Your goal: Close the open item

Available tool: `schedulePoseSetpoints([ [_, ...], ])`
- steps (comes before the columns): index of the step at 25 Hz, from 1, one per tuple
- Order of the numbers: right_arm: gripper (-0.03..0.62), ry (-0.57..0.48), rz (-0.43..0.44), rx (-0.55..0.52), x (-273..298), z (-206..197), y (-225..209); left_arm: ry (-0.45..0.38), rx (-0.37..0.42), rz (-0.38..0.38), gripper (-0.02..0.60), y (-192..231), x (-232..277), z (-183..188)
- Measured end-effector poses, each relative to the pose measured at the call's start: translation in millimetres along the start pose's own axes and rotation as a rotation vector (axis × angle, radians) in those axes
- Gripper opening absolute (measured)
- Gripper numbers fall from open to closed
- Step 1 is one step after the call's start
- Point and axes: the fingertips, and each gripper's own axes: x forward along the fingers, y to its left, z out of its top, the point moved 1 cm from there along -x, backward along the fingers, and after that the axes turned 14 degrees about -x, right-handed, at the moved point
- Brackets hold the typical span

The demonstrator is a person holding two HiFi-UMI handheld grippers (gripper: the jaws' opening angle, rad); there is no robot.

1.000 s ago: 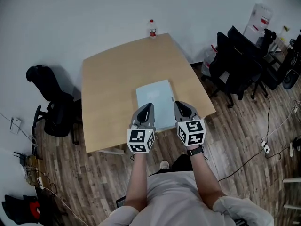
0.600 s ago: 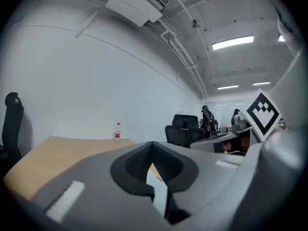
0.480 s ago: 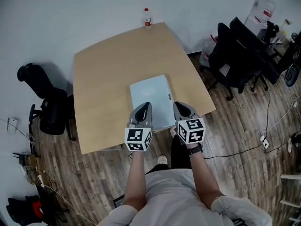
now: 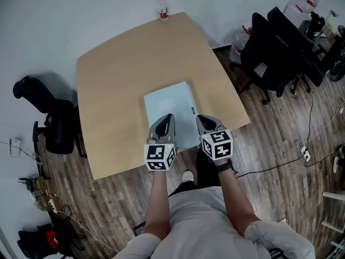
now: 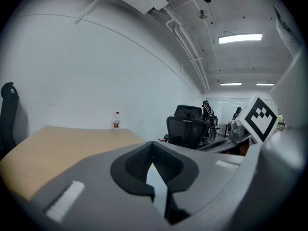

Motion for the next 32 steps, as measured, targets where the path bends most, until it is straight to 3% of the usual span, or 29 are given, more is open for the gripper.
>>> schedulePoseSetpoints([
  [7, 0.015, 0.091, 0.084, 0.013, 29.5, -17.6, -13.9, 0.035, -0.006, 0.01, 0.009, 6.1, 26.5, -9.5],
  [18, 0.021, 0.172, 0.2, 0.135, 69.1, -44.3, -28.4, 0.097, -0.022, 0.051, 0.009, 23.0, 59.5, -26.2],
  [22, 0.147, 0.204, 0.267, 0.2, 84.3, -52.1, -25.1, 0.122, -0.03, 0.068, 0.009, 33.5, 66.6, -33.8],
  [32, 0.173, 0.329, 0.383, 0.251, 81.0, -70.9, -9.5, 0.156, -0.02, 0.082, 0.009, 41.7, 76.6, -39.5],
])
